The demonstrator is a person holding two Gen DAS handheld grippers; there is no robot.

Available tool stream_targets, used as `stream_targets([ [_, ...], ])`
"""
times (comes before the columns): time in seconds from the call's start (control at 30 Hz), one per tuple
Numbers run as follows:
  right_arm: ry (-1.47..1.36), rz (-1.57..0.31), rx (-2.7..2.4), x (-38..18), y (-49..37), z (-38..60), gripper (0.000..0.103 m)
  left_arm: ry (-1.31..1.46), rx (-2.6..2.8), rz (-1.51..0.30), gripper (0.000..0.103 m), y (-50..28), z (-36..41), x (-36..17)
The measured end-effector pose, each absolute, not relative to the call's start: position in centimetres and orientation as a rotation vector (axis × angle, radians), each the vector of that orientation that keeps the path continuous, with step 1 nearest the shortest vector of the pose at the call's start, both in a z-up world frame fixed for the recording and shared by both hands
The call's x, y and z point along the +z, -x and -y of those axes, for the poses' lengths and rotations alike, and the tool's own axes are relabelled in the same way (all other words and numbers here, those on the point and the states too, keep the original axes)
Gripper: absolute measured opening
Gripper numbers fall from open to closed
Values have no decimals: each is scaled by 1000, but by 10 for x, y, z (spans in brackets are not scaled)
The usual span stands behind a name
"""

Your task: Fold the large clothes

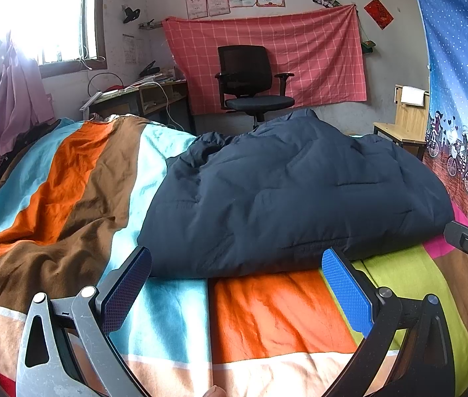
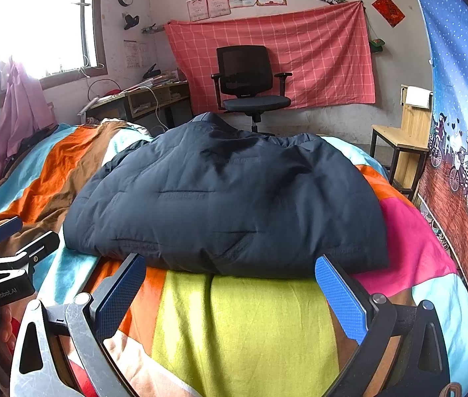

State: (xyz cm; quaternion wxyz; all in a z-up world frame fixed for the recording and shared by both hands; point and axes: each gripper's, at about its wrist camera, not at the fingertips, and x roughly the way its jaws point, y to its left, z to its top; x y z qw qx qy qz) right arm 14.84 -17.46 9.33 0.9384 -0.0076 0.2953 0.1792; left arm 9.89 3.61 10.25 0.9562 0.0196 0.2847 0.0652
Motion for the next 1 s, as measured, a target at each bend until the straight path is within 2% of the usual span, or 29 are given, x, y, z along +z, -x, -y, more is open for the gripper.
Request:
stream_targets([
  [1.0,13,-606,367,93,-150,175,103,-14,106,-621,101,-102,-40,94],
])
